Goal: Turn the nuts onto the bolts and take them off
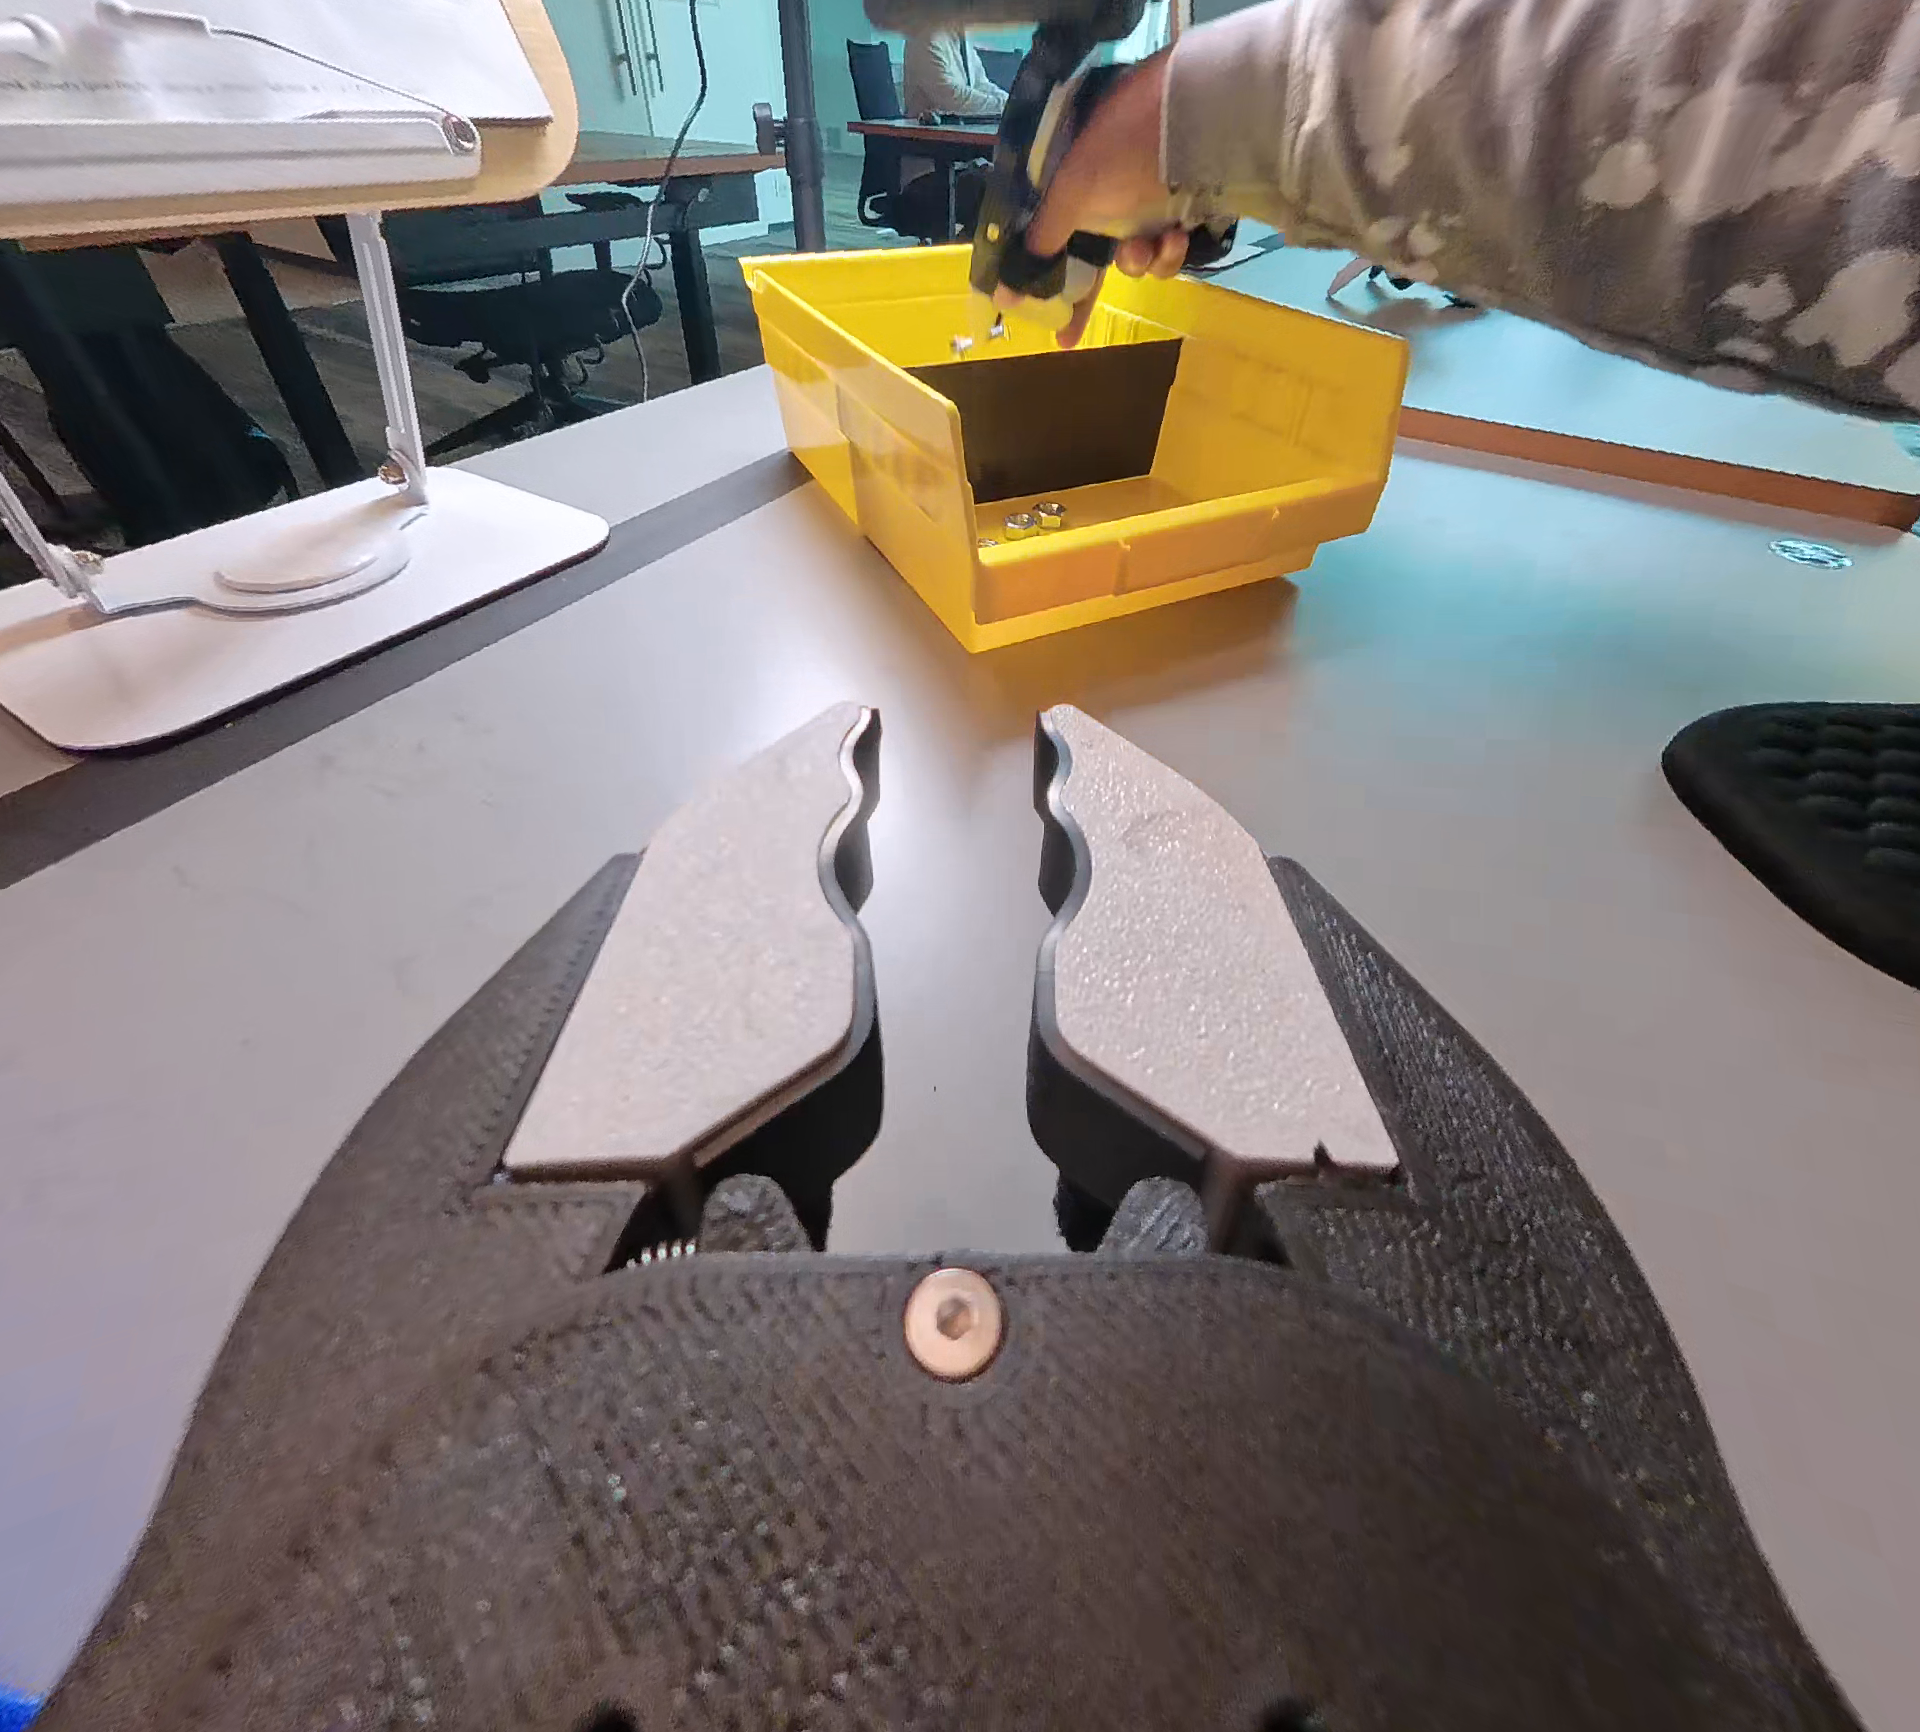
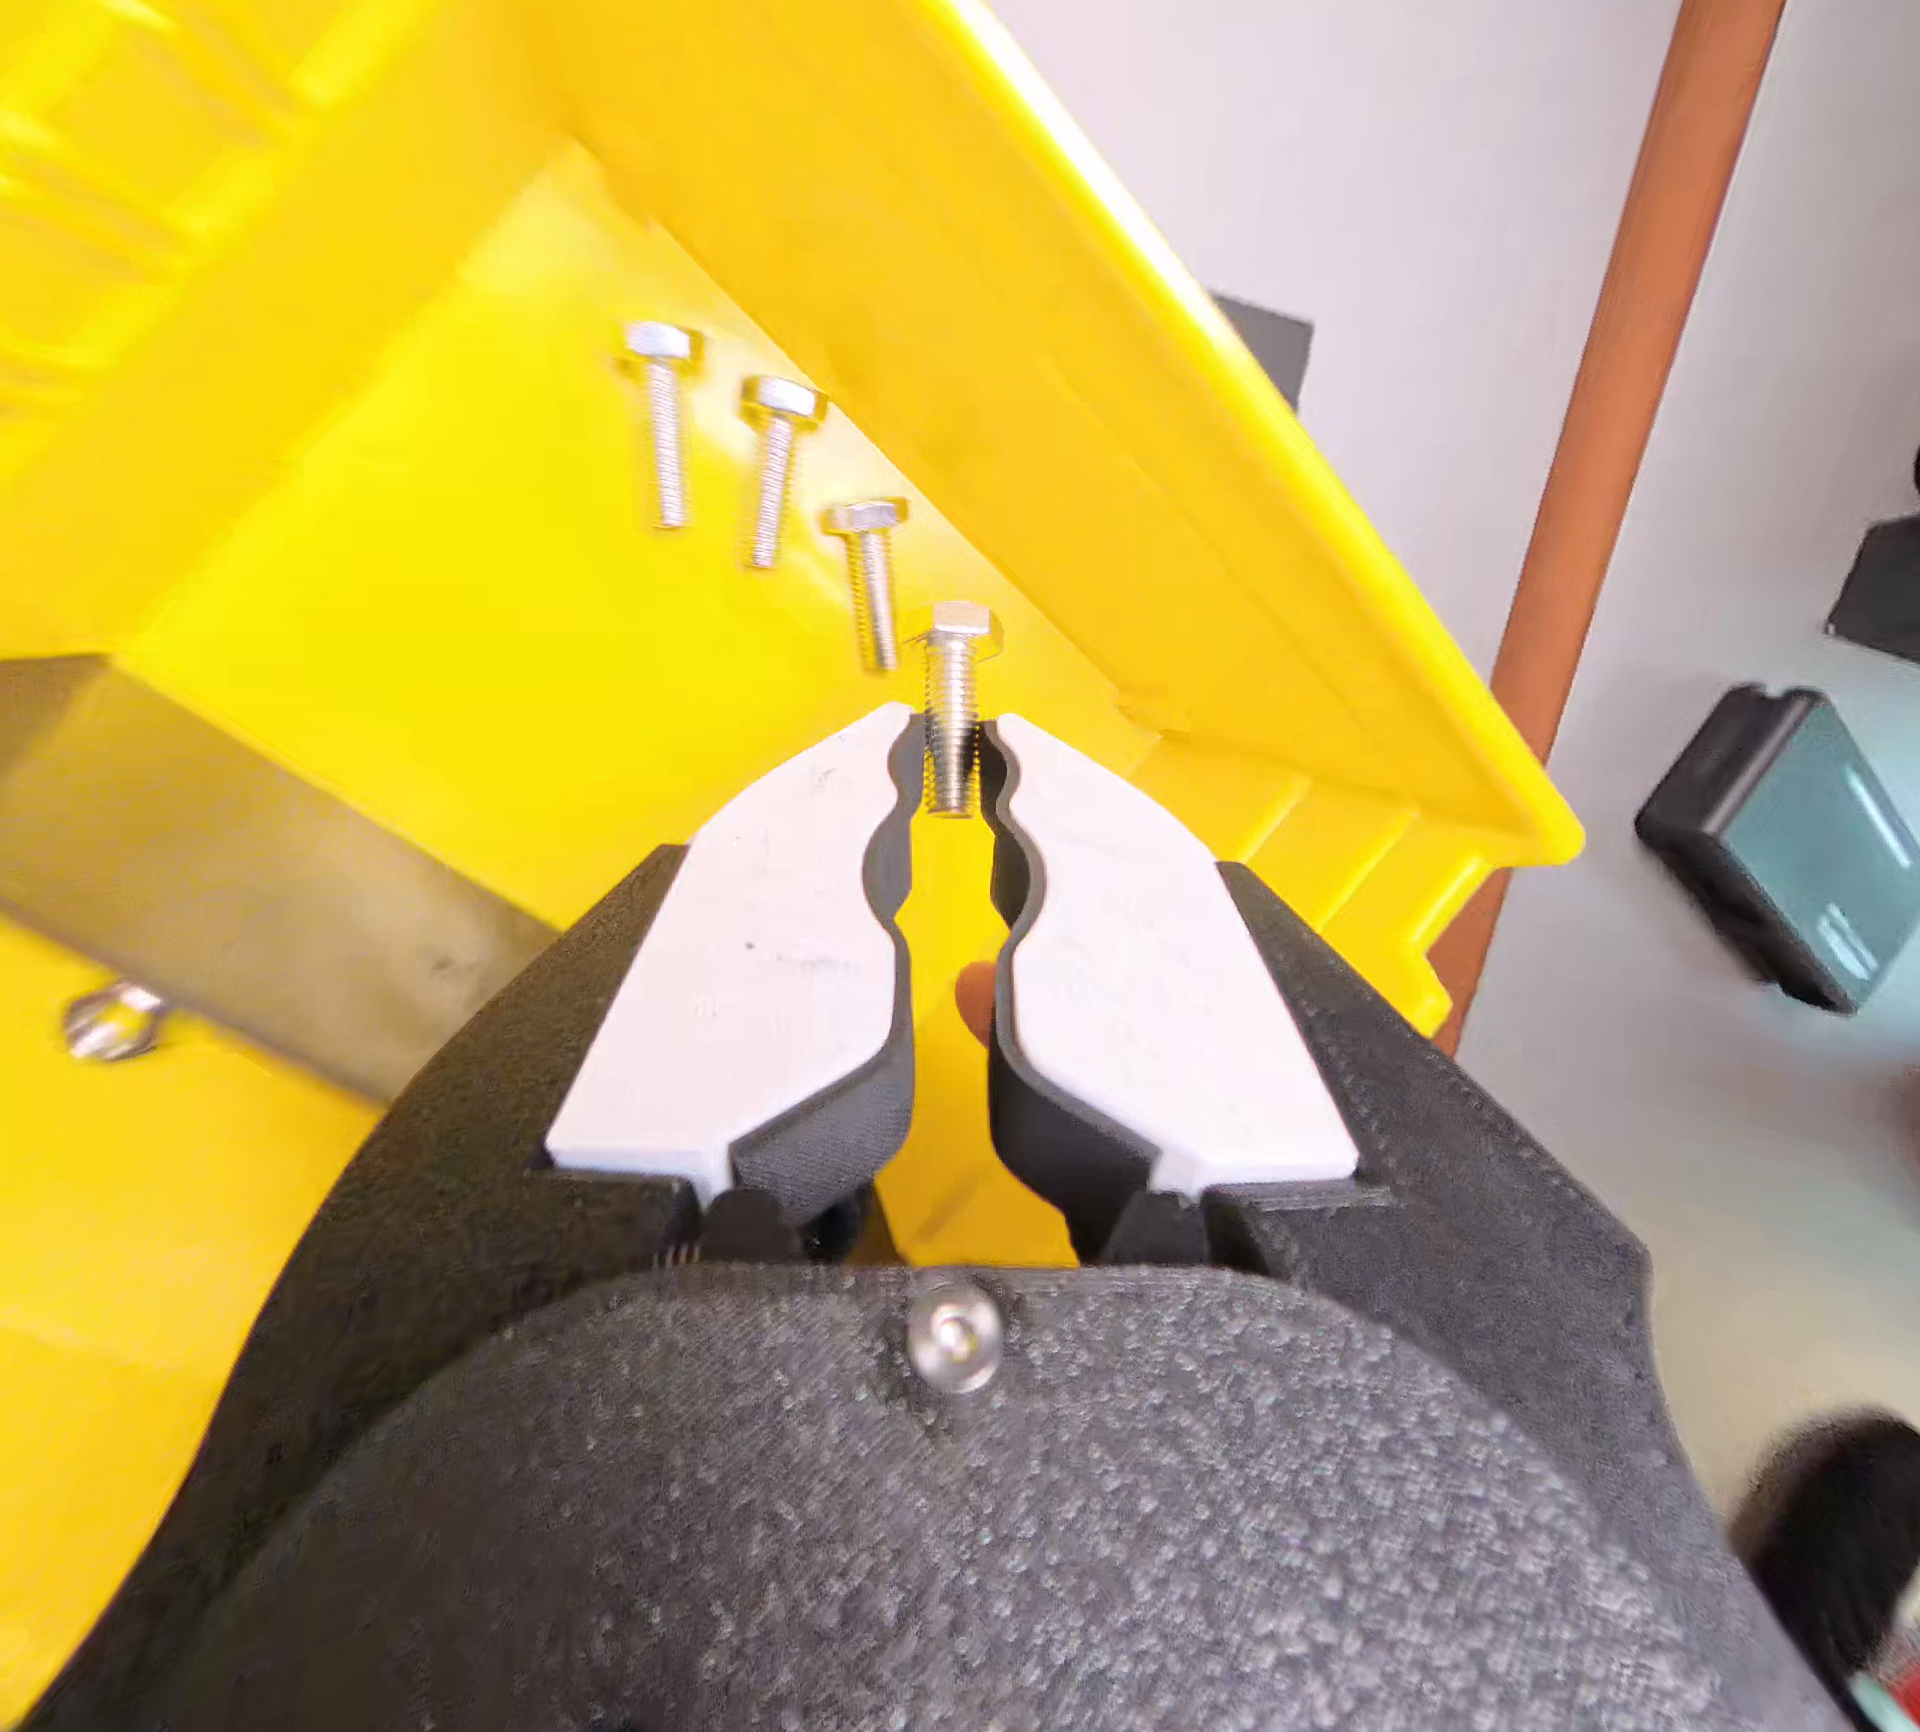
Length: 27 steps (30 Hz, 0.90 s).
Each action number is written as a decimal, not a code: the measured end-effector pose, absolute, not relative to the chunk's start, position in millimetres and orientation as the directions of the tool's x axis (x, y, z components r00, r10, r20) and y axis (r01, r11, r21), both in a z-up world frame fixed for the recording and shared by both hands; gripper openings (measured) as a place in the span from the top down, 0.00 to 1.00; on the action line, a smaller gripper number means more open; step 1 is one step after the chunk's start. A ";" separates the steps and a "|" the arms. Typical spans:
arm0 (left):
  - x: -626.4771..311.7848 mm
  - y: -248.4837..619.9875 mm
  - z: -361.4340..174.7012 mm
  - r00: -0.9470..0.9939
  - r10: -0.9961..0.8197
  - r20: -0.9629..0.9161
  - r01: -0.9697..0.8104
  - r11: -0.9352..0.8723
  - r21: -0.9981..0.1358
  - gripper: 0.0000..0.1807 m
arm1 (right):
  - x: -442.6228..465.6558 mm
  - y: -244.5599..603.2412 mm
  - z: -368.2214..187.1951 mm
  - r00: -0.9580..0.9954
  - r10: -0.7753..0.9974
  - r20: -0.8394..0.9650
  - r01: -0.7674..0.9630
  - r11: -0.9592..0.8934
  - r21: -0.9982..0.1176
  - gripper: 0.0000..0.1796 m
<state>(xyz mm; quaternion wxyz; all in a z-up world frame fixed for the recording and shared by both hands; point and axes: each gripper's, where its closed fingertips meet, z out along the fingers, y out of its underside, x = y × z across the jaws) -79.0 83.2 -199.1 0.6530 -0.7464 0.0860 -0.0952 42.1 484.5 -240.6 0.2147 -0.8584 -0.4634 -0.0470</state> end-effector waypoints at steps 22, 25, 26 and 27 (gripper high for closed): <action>-106.7 66.1 -147.3 0.974 -0.220 -0.057 -0.076 -0.082 -0.994 0.88 | -30.0 343.2 -96.4 0.104 0.897 0.429 0.603 0.286 -0.745 0.83; -137.6 42.0 -136.4 0.970 -0.152 -0.188 -0.215 -0.192 -0.958 0.91 | -15.1 276.5 -131.2 -0.101 0.883 0.458 0.636 0.412 -0.653 0.78; -148.1 30.0 -134.6 0.966 -0.133 -0.223 -0.247 -0.212 -0.945 0.94 | -6.7 260.7 -152.3 -0.172 0.870 0.461 0.673 0.446 -0.590 0.76; -158.7 17.5 -139.2 0.963 -0.126 -0.238 -0.264 -0.263 -0.928 0.93 | 2.0 249.5 -173.0 -0.232 0.854 0.466 0.707 0.477 -0.522 0.74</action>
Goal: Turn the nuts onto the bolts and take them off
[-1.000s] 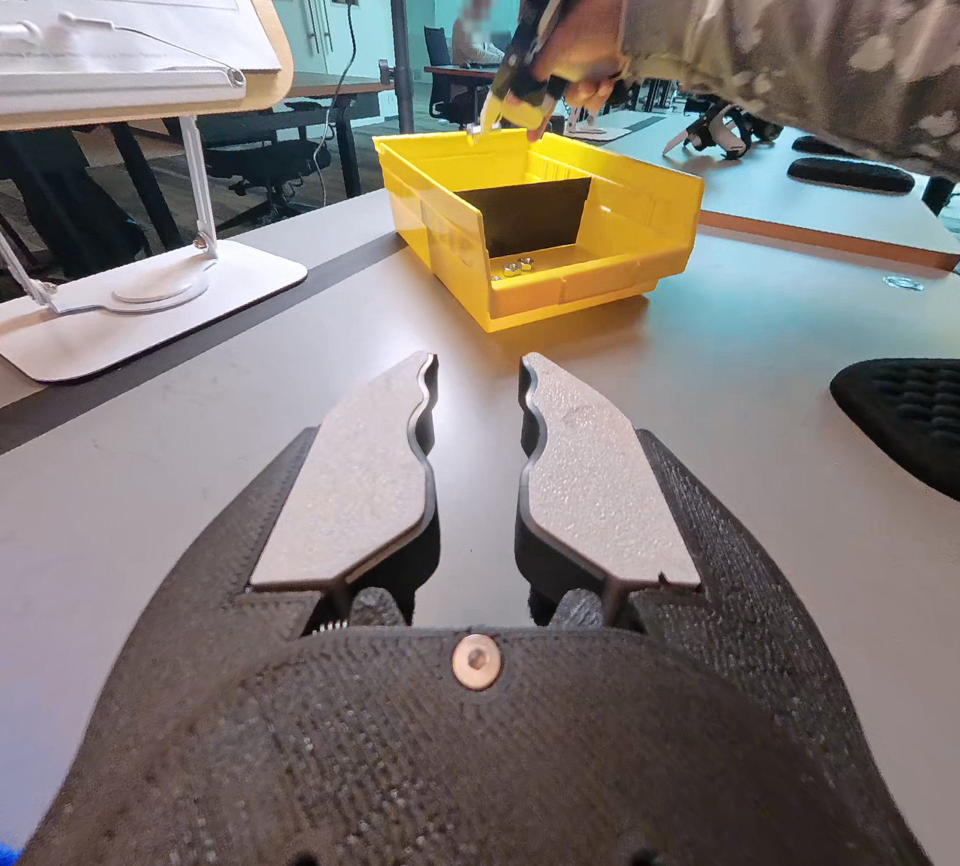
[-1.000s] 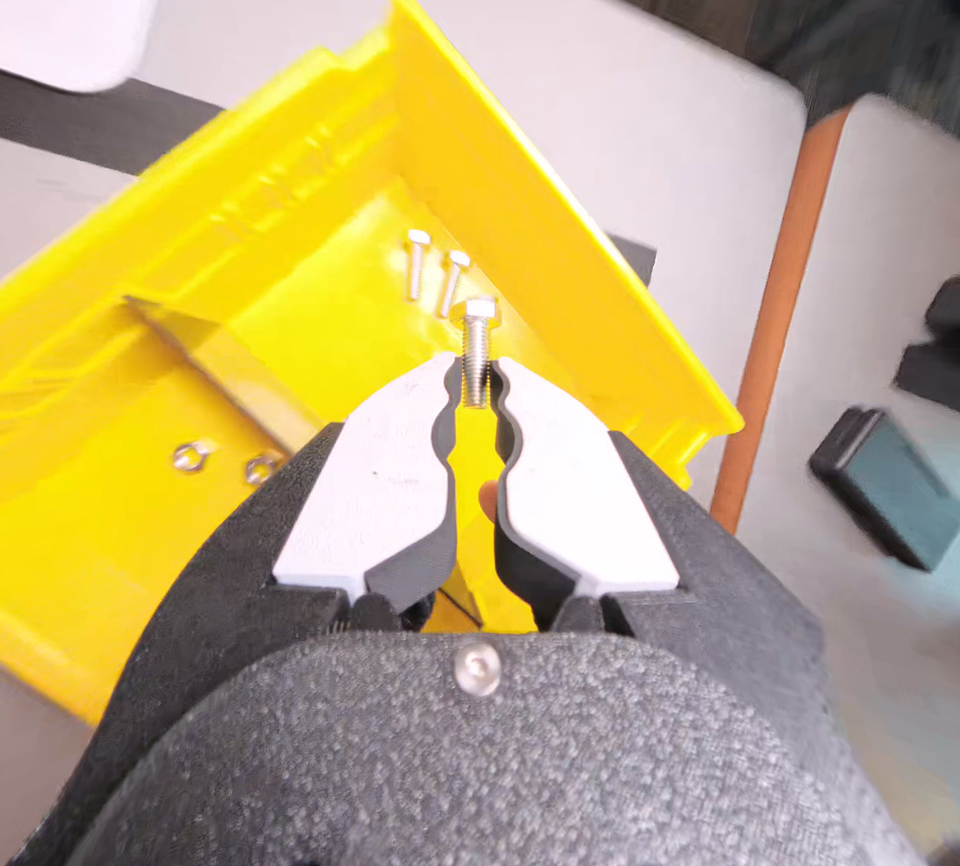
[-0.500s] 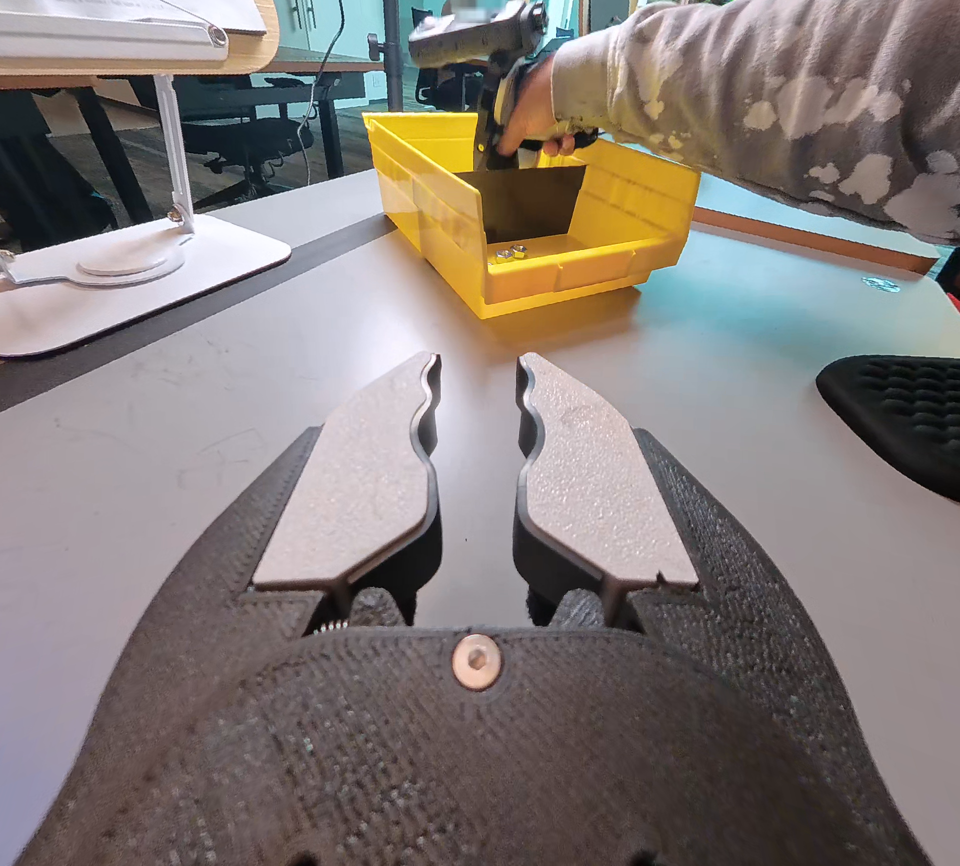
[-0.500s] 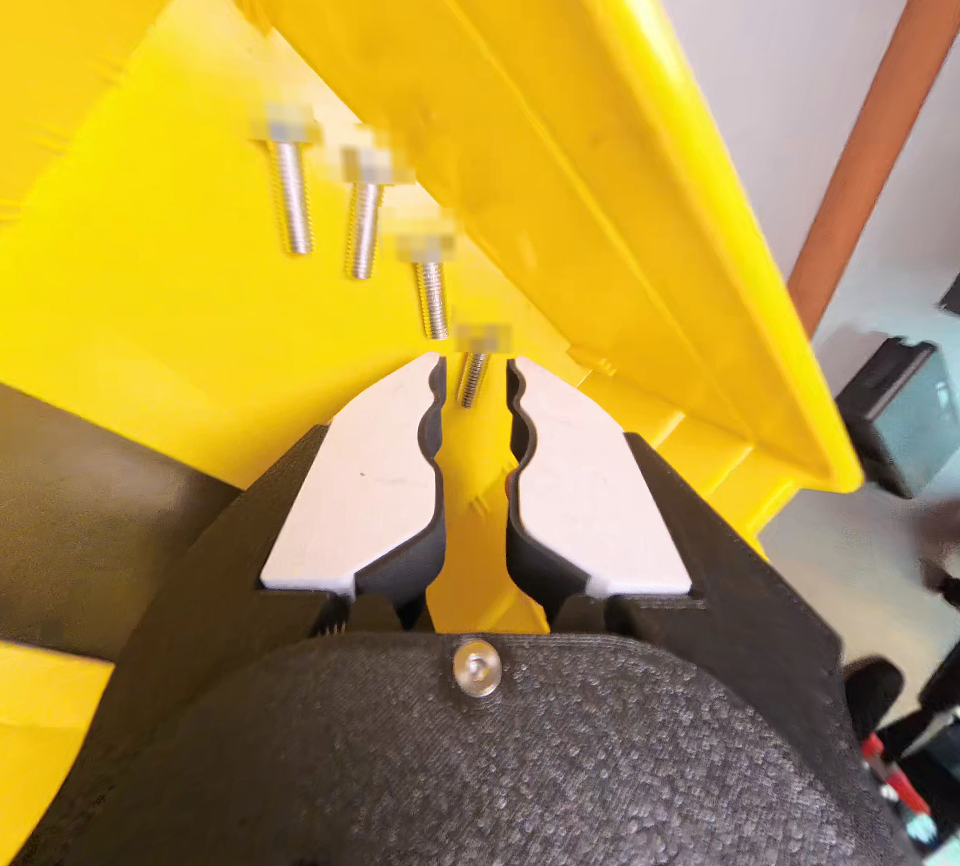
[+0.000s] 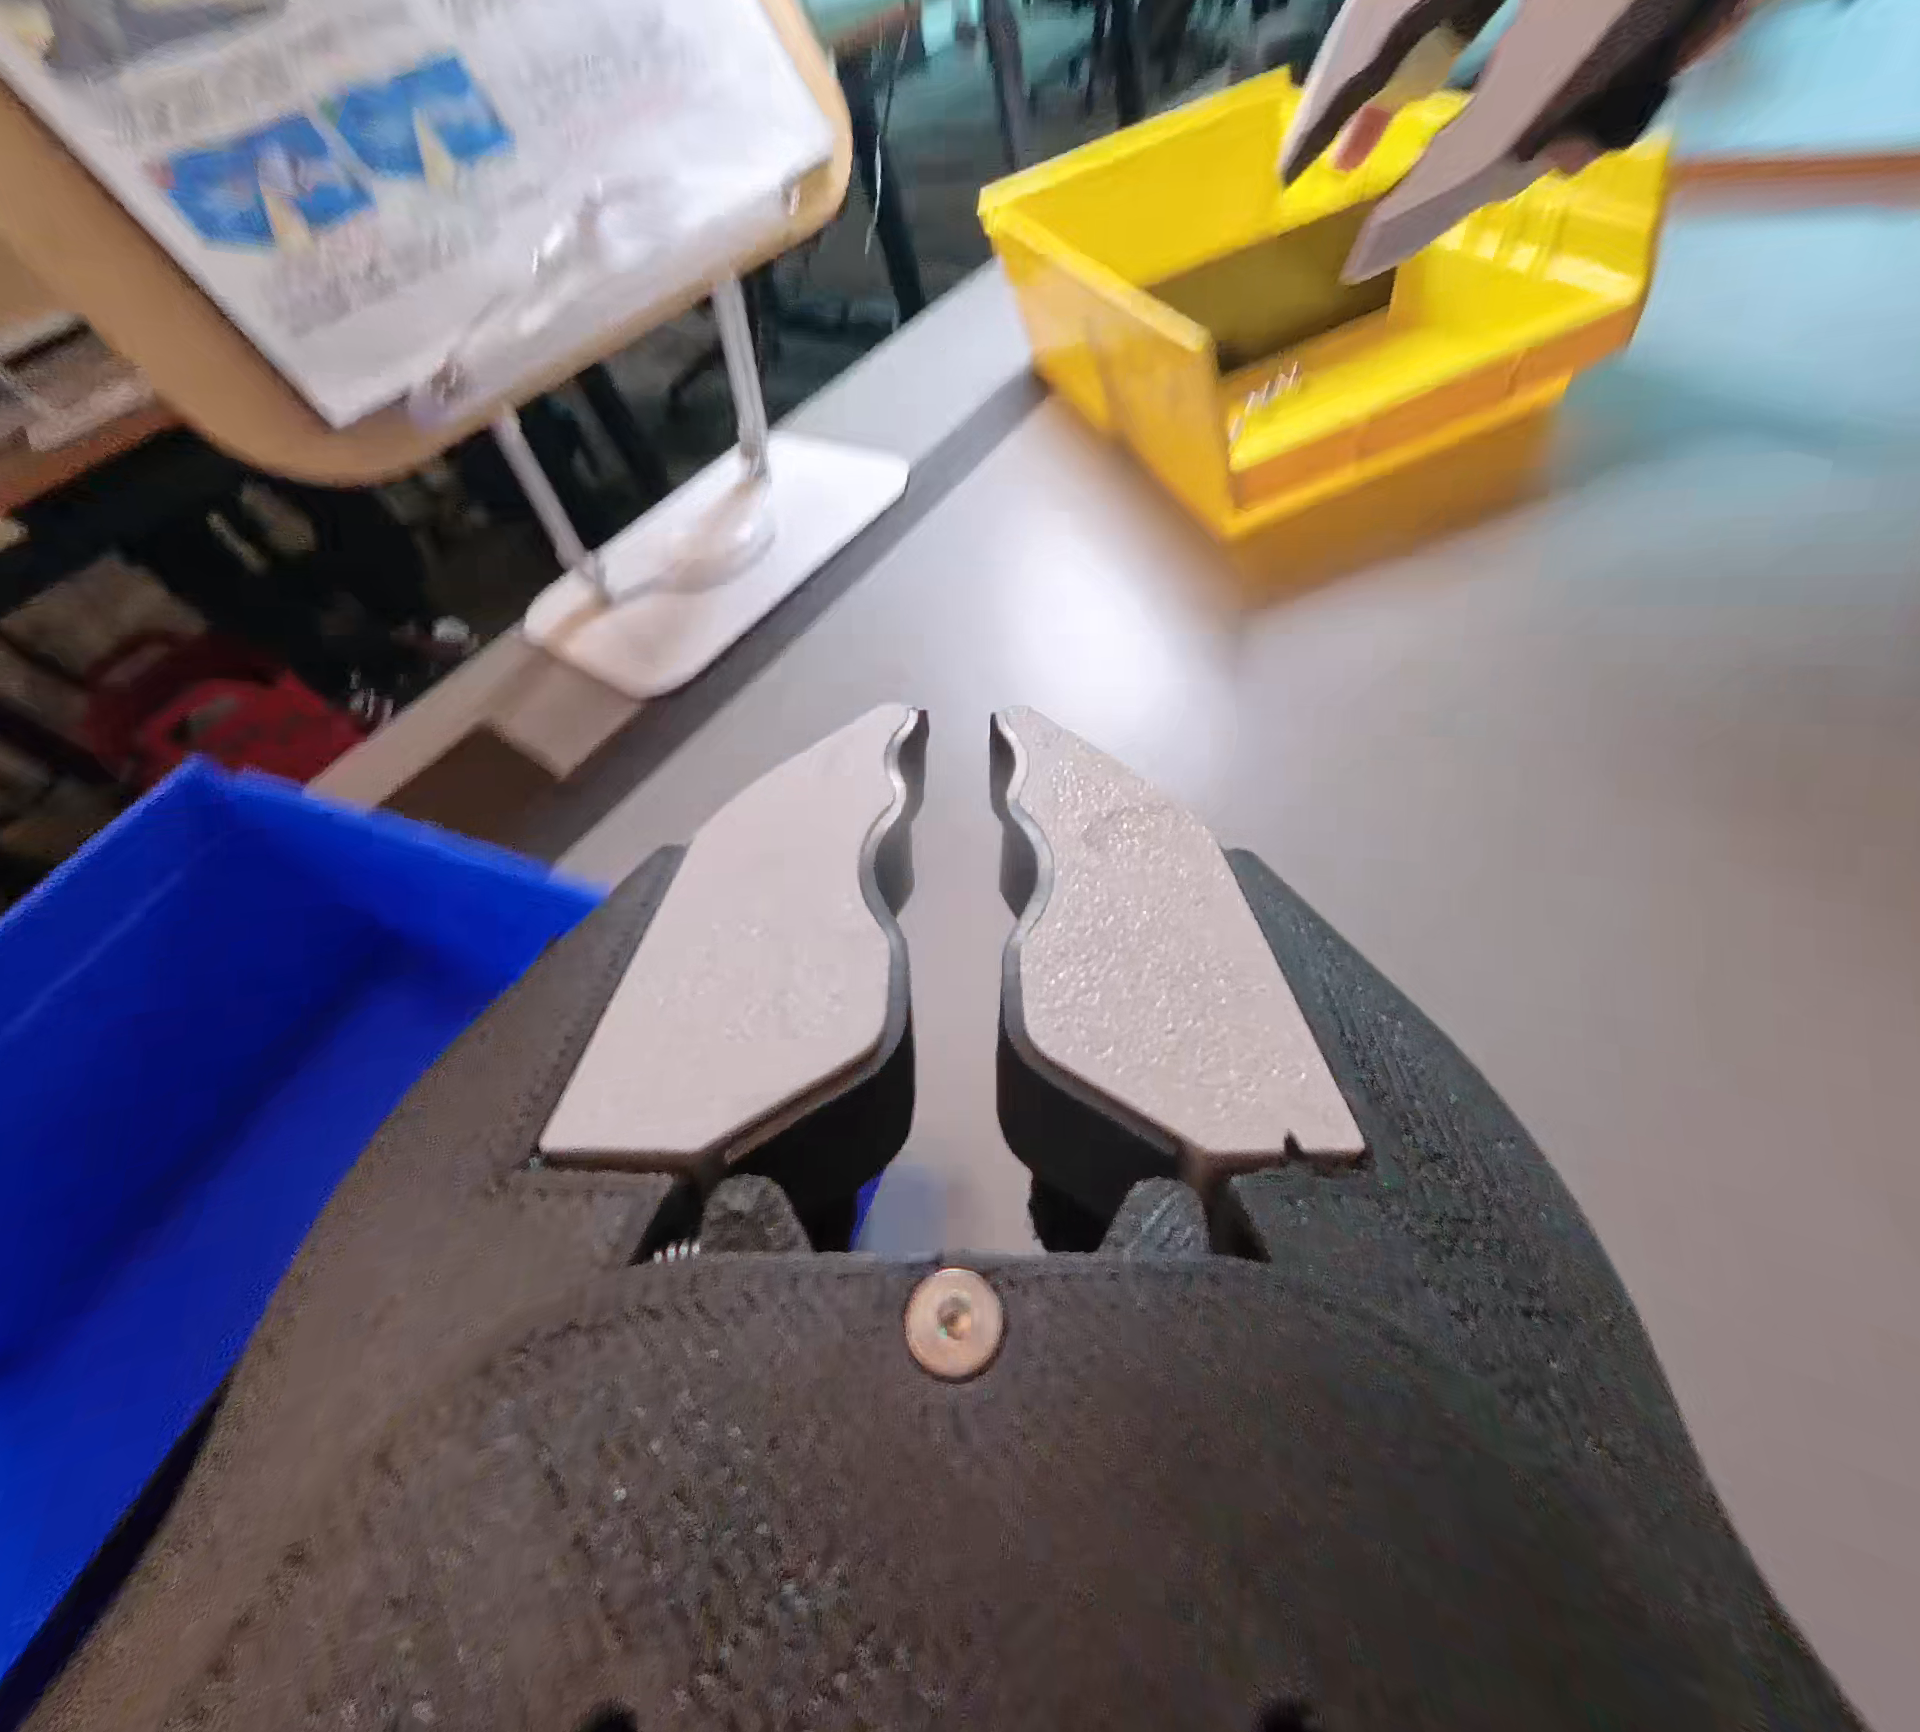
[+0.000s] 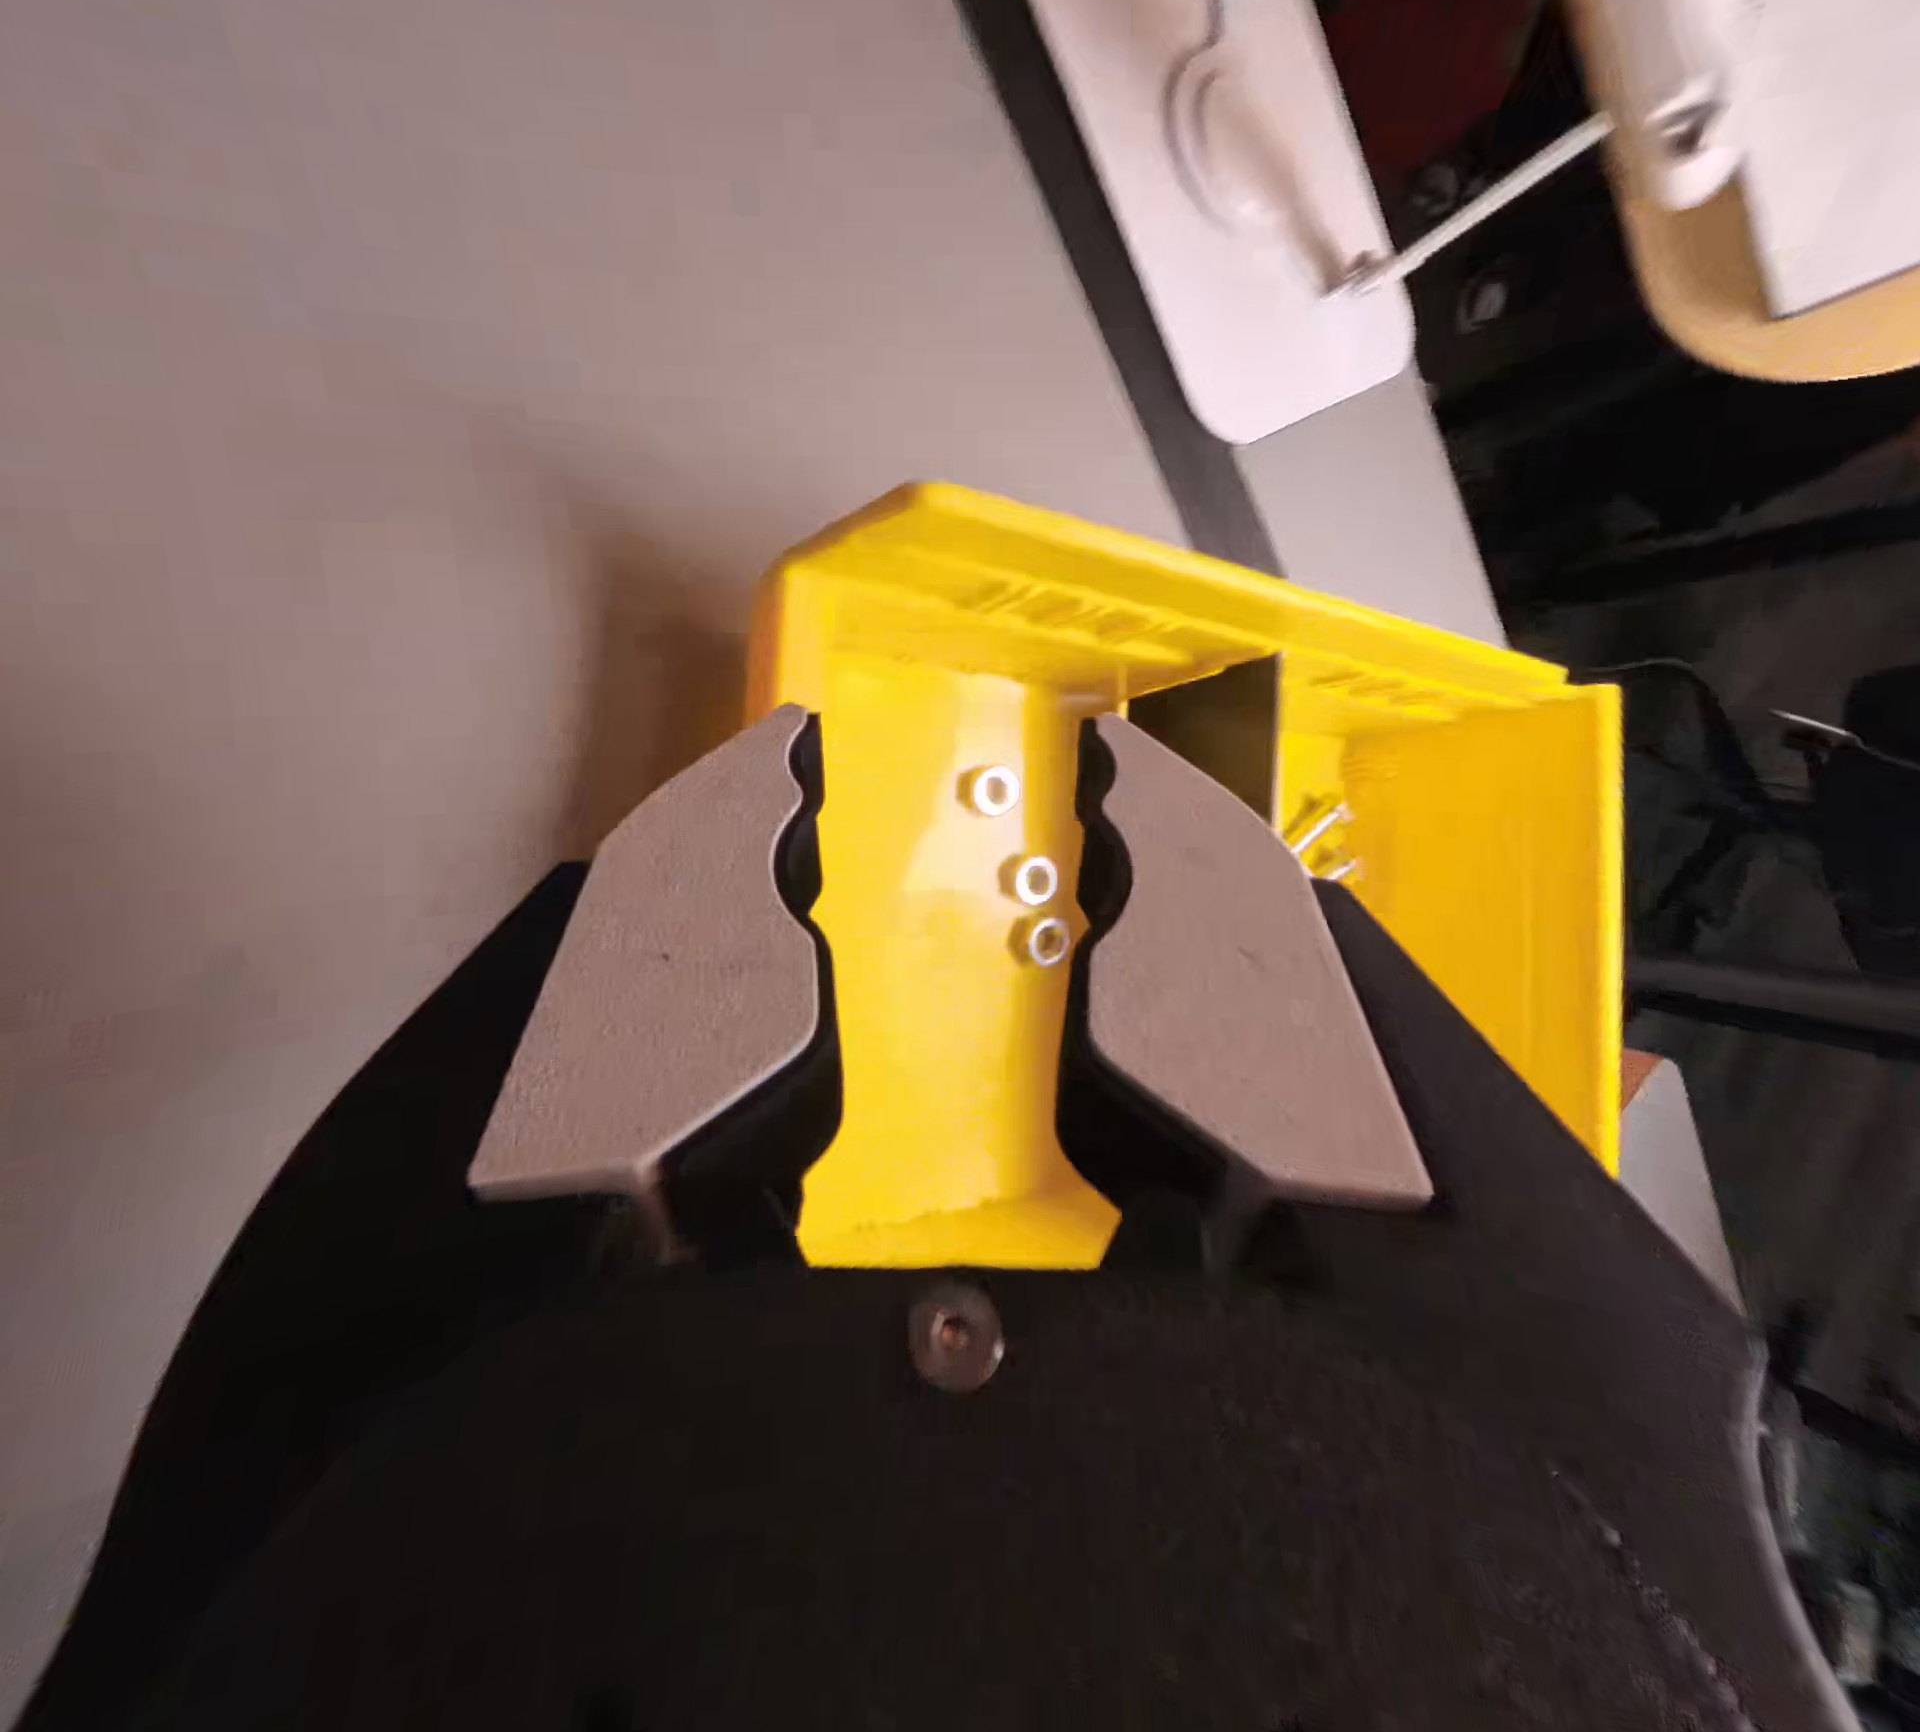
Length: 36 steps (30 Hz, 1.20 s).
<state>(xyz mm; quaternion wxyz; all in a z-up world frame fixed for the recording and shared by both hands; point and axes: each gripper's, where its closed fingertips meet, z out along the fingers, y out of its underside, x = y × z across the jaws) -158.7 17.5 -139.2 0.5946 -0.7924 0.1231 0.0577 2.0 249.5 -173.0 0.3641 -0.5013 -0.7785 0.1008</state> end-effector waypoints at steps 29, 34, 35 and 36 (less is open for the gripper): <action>-221.9 -8.0 -283.1 0.733 -0.493 -0.469 -0.645 -0.721 -0.251 0.84 | 28.6 211.5 -285.1 -0.531 0.725 0.438 0.735 0.651 -0.188 0.84; -167.8 35.6 -282.8 0.650 -0.592 -0.476 -0.748 -0.611 -0.260 0.84 | 44.7 146.6 -284.6 -0.617 0.639 0.459 0.641 0.747 -0.178 0.85; -162.1 44.2 -282.3 0.644 -0.593 -0.483 -0.751 -0.611 -0.250 0.84 | 49.6 133.9 -284.6 -0.628 0.629 0.458 0.632 0.756 -0.172 0.85; -157.4 52.8 -281.2 0.634 -0.597 -0.491 -0.759 -0.600 -0.252 0.83 | 55.0 121.7 -284.4 -0.639 0.617 0.460 0.621 0.766 -0.165 0.85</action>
